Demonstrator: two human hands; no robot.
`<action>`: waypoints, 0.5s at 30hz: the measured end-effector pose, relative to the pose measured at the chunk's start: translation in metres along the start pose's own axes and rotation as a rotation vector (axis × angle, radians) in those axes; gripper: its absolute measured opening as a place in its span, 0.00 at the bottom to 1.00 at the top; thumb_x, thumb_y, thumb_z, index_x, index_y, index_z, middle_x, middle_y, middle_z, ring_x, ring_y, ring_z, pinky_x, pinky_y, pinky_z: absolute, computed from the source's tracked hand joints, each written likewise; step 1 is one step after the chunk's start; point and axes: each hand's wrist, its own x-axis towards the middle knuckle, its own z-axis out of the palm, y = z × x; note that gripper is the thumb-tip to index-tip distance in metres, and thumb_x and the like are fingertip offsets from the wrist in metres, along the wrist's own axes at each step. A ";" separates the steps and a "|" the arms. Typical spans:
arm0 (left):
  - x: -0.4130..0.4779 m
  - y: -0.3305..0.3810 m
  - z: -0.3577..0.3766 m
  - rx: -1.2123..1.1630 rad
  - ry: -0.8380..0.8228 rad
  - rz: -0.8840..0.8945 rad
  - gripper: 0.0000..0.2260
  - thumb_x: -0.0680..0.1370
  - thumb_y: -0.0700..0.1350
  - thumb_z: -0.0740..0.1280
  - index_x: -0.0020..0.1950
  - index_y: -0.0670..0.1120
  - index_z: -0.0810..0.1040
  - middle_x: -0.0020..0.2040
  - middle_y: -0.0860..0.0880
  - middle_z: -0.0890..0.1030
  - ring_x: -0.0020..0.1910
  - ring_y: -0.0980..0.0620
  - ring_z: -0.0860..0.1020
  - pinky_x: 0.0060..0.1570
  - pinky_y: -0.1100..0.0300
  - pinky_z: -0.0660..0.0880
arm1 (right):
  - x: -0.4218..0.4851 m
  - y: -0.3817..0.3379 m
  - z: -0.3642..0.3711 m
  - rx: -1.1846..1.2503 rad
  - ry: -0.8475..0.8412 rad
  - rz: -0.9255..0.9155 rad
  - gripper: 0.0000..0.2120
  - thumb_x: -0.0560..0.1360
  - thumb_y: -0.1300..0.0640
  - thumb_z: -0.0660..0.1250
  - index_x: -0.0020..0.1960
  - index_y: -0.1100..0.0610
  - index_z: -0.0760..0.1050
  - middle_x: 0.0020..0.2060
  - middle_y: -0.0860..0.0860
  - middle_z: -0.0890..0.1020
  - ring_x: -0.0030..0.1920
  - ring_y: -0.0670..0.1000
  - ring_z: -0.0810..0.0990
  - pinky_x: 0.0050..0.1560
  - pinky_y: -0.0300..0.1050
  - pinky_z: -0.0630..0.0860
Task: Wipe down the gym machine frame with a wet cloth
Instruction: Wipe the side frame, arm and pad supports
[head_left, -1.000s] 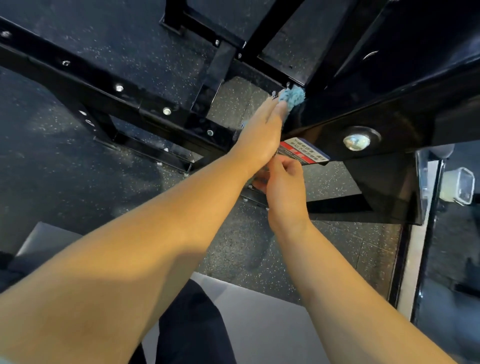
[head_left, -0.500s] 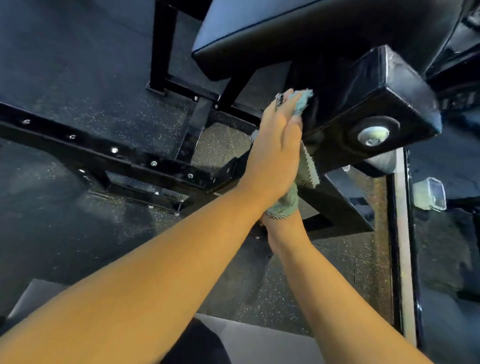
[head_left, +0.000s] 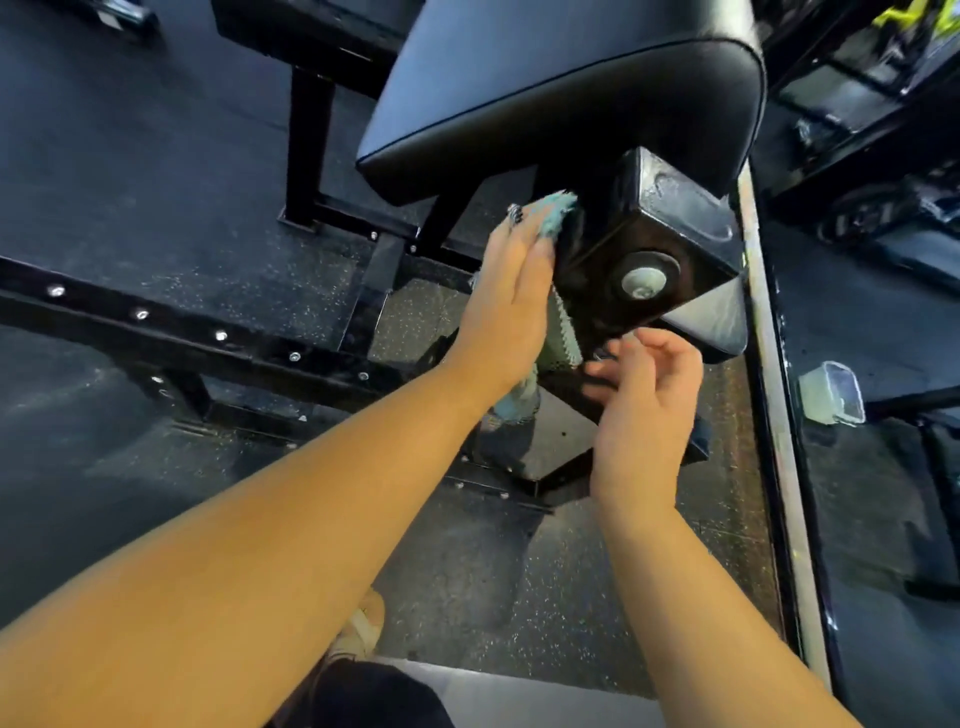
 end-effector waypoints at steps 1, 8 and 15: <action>-0.003 -0.004 -0.001 -0.011 0.004 -0.072 0.18 0.84 0.44 0.49 0.73 0.48 0.62 0.69 0.50 0.65 0.62 0.62 0.66 0.65 0.67 0.60 | 0.001 -0.007 0.001 -0.005 0.010 -0.076 0.07 0.79 0.61 0.60 0.49 0.48 0.67 0.43 0.46 0.75 0.41 0.48 0.76 0.43 0.47 0.75; 0.011 0.062 0.016 0.029 -0.054 0.214 0.17 0.84 0.44 0.49 0.70 0.45 0.68 0.67 0.48 0.67 0.61 0.62 0.68 0.55 0.82 0.61 | 0.016 -0.030 0.010 0.151 0.031 -0.113 0.18 0.80 0.52 0.57 0.66 0.59 0.67 0.54 0.51 0.77 0.52 0.44 0.75 0.54 0.38 0.73; 0.017 0.053 0.001 0.261 -0.023 0.397 0.15 0.82 0.43 0.53 0.65 0.42 0.73 0.60 0.49 0.72 0.55 0.64 0.71 0.56 0.78 0.63 | 0.023 -0.038 0.002 0.143 -0.024 -0.055 0.09 0.81 0.51 0.58 0.61 0.48 0.68 0.54 0.46 0.76 0.52 0.42 0.76 0.54 0.38 0.73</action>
